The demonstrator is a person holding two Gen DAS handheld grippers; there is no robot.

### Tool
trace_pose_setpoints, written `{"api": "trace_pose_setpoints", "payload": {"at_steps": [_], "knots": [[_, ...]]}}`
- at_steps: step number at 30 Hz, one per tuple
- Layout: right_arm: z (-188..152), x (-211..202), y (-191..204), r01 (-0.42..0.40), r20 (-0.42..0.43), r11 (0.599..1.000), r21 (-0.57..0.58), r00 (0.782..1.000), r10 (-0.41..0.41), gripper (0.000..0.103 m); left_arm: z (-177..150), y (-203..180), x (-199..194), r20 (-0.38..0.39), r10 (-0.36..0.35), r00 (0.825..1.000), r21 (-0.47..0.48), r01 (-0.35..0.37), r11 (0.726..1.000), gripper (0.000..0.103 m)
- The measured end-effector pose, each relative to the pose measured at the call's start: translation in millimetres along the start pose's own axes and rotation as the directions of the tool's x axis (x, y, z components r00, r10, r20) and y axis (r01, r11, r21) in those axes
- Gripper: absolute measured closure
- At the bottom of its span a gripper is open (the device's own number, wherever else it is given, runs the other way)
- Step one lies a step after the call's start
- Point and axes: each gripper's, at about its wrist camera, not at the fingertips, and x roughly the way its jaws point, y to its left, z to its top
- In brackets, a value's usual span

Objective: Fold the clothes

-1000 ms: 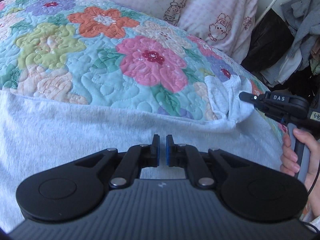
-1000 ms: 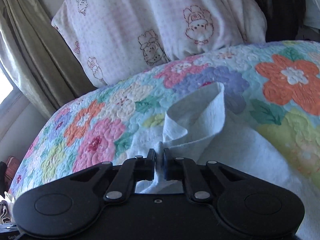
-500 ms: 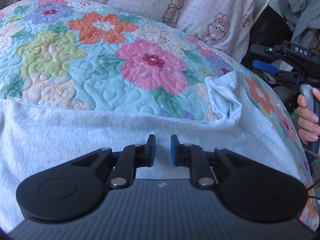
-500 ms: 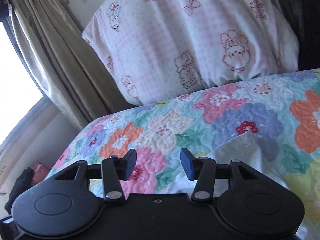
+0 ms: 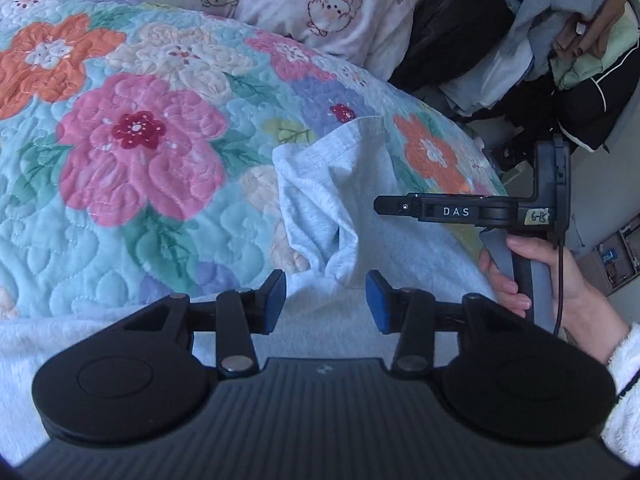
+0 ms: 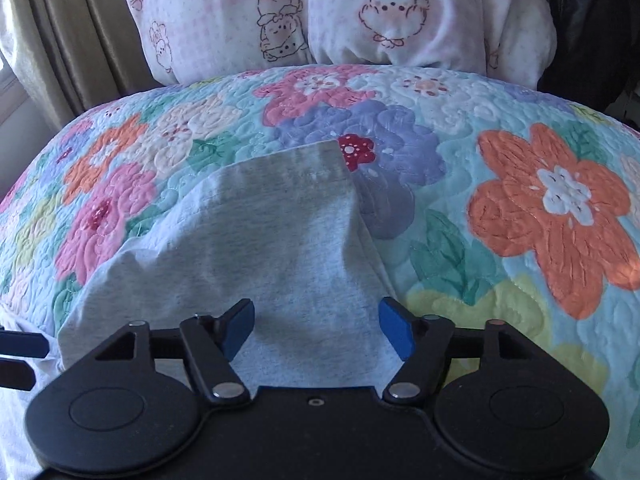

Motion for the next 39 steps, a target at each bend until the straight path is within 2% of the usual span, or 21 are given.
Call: {"api": "trace_pose_setpoints", "payload": {"at_steps": [2,4,7,8,10,12,13,16,17,19,21,22,24,26,27,29,30,32,33,34,39], "knots": [[0.3,1.7,2.8,0.039,0.018,0.999,-0.038,0.999,-0.038,0.014,9.1,-31.1,15.1,-0.007,0.075,0.997,0.142,-0.074,0.987,0.055],[-1.6,0.7,2.3,0.135,0.05,0.989,-0.062,0.99,-0.132,0.013,13.9,-51.2,31.8,0.015,0.179,0.984,0.254,-0.177,0.951,0.042],[-0.5,4.8,-16.4,0.074,0.022,0.997,-0.009,0.997,-0.074,0.013,29.3,-38.6,66.5,-0.042,0.326,0.944,0.226,-0.309,0.924,0.041],[1.3,6.1,-23.2,0.042,0.017,0.999,0.029,0.999,-0.042,0.013,35.3,-23.4,71.8,-0.07,0.302,0.951,0.157,-0.288,0.945,0.041],[3.7,7.6,-32.1,-0.044,0.012,0.996,0.082,0.999,0.043,0.012,44.3,9.0,73.1,-0.088,0.163,0.983,-0.018,-0.165,0.986,0.041],[3.5,11.4,-30.5,-0.164,-0.025,0.983,0.088,0.986,0.166,0.011,49.8,33.9,73.7,-0.069,0.044,0.997,-0.133,-0.053,0.99,0.041],[3.5,13.4,-27.6,-0.204,-0.045,0.976,0.08,0.977,0.208,0.011,52.5,42.6,75.0,-0.067,0.005,0.998,-0.165,-0.016,0.986,0.041],[8.6,18.5,-21.7,-0.187,-0.056,0.981,0.055,0.98,0.19,0.011,59.0,41.9,80.9,-0.082,-0.049,0.995,-0.12,0.039,0.992,0.045],[12.2,21.4,-24.9,-0.189,-0.037,0.978,0.091,0.981,0.193,0.011,58.9,37.3,84.0,-0.084,-0.064,0.994,-0.094,0.056,0.994,0.068],[18.9,26.0,-29.3,-0.195,0.001,0.968,0.157,0.98,0.198,0.013,57.7,28.2,87.9,-0.074,-0.09,0.993,-0.049,0.087,0.995,0.094],[24.0,26.4,-23.4,-0.202,0.007,0.971,0.126,0.979,0.203,0.048,51.8,19.3,84.1,-0.015,-0.11,0.994,-0.029,0.11,0.994,0.096],[23.4,21.8,-14.7,-0.19,-0.001,0.98,0.059,0.982,0.19,0.078,49.0,13.8,79.1,0.024,-0.116,0.993,-0.014,0.117,0.993,0.097],[16.6,-2.7,2.6,-0.144,0.06,0.986,-0.08,0.987,0.149,0.09,45.6,-1.2,58.1,0.116,-0.122,0.986,0.049,0.117,0.992,0.098],[8.3,-33.8,7.1,-0.113,0.187,0.985,-0.131,0.973,0.137,0.093,43.0,-25.0,33.5,0.207,-0.089,0.974,0.176,0.053,0.983,0.098],[5.7,-46.7,3.3,-0.114,0.252,0.985,-0.126,0.957,0.143,0.093,41.1,-39.3,27.2,0.251,-0.041,0.967,0.254,-0.025,0.967,0.098],[5.9,-57.1,-5.6,-0.085,0.334,0.992,-0.091,0.936,0.111,0.095,34.7,-65.5,25.9,0.349,0.086,0.933,0.387,-0.227,0.894,0.097],[7.8,-58.9,-10.4,-0.062,0.364,0.996,-0.065,0.928,0.082,0.095,32.6,-71.7,30.0,0.384,0.143,0.912,0.407,-0.306,0.861,0.095],[15.3,-48.0,-17.5,-0.014,0.357,1.0,-0.003,0.934,0.014,0.095,30.6,-69.2,40.5,0.407,0.25,0.879,0.376,-0.411,0.831,0.08],[18.8,-39.8,-21.2,0.023,0.331,0.999,0.039,0.943,-0.035,0.095,30.3,-64.8,45.0,0.404,0.303,0.863,0.347,-0.451,0.822,0.079],[19.8,-33.7,-22.7,0.076,0.312,0.995,0.07,0.945,-0.094,0.094,30.5,-57.8,46.6,0.386,0.332,0.861,0.318,-0.462,0.828,0.076],[3.8,-42.6,-25.5,0.13,0.262,0.969,0.209,0.947,-0.184,0.086,22.4,-17.0,19.3,0.277,0.304,0.912,0.176,-0.359,0.917,0.07]]}}
